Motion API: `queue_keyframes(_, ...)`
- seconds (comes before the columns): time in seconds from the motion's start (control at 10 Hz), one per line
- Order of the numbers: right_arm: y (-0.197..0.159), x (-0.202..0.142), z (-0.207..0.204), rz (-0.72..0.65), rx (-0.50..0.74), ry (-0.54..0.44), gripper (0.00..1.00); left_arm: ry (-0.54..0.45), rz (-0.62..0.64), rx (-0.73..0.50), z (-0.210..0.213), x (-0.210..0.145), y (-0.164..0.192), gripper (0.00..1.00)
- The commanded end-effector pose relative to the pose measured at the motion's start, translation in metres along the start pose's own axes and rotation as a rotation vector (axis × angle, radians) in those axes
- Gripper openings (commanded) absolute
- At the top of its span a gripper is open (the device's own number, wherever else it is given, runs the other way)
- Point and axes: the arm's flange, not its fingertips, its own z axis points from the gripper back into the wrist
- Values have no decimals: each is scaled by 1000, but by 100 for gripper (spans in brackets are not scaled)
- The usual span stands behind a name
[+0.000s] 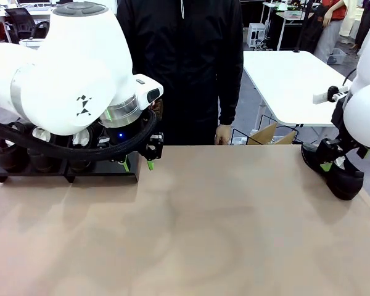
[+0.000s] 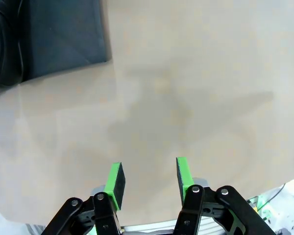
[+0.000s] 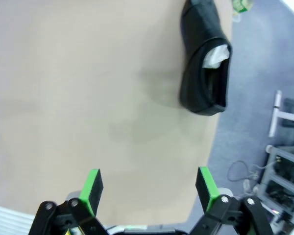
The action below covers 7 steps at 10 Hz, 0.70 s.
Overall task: Organize the shoes by placing them on the stand.
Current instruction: Pick up one Shoe and place it in the middle of the table.
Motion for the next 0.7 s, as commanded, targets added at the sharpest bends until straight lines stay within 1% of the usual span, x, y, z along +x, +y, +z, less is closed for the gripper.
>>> queue_keyframes(0.0,-48,54,-40,23,-17,61,100,-3,-6,8,0,-1,2,57)
queue_keyframes(0.1,-67,73,-65,23,25,87,100,-3,-6,8,0,-1,2,57)
queue_keyframes(0.2,-84,89,-90,17,129,137,100,-3,-6,8,0,-1,2,57)
queue_keyframes(0.3,-98,99,-107,6,187,146,100,-3,-6,8,0,-1,2,57)
queue_keyframes(0.4,-107,107,-115,-7,249,126,100,-3,-6,8,0,-1,2,57)
queue_keyframes(0.5,-105,112,-105,-48,233,86,100,-3,-6,8,0,-1,2,57)
queue_keyframes(0.6,-101,91,-129,-11,153,139,100,-3,-6,8,0,-1,2,57)
